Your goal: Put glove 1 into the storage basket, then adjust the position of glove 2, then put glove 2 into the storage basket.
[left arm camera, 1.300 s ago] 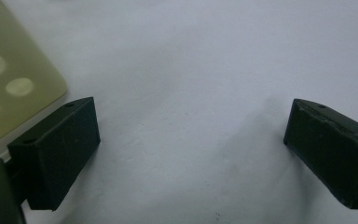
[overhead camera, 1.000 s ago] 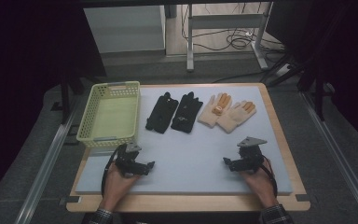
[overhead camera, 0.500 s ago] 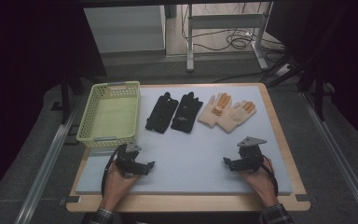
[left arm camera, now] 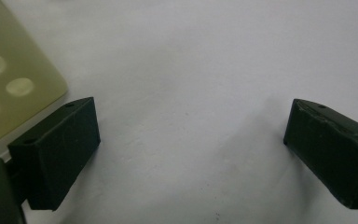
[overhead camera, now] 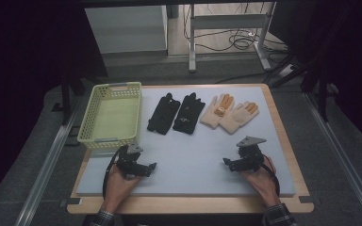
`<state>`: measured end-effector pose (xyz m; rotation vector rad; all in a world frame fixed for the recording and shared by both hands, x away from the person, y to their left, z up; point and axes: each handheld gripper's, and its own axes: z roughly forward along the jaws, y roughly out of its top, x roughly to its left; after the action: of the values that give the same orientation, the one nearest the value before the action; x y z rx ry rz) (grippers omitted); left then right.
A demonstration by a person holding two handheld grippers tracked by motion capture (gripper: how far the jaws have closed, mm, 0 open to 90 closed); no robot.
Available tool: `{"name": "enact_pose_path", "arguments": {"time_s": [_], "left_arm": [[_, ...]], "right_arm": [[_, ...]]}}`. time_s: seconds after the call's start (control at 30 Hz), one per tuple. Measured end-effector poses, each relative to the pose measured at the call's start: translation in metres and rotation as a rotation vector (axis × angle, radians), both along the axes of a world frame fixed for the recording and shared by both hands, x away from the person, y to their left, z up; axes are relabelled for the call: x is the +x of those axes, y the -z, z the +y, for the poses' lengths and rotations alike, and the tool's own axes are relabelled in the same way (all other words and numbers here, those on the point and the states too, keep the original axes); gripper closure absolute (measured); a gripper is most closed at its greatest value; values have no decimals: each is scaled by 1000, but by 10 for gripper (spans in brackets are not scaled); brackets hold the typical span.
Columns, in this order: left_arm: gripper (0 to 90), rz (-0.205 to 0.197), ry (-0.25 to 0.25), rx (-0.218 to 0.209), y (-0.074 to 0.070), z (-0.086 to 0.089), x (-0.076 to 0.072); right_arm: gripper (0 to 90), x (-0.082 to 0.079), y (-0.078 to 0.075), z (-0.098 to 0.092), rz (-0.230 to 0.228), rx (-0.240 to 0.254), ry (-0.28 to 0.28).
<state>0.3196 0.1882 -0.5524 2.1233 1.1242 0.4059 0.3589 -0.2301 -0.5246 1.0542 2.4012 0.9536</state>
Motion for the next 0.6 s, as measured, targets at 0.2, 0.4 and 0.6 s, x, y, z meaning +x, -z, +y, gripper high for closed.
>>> {"name": "enact_pose_path", "arguments": {"time_s": [0.2,0.4,0.6], "left_arm": [[37,1,0,-1,0,0,0],[37,0,0,0,0,0,0],[37,0,0,-1,0,0,0]], "right_arm": [[118,11,-5,19,20,28,-29],[141,22,-11,39,20,58,-60],[157,33,-11,65,17,64,-102]]}}
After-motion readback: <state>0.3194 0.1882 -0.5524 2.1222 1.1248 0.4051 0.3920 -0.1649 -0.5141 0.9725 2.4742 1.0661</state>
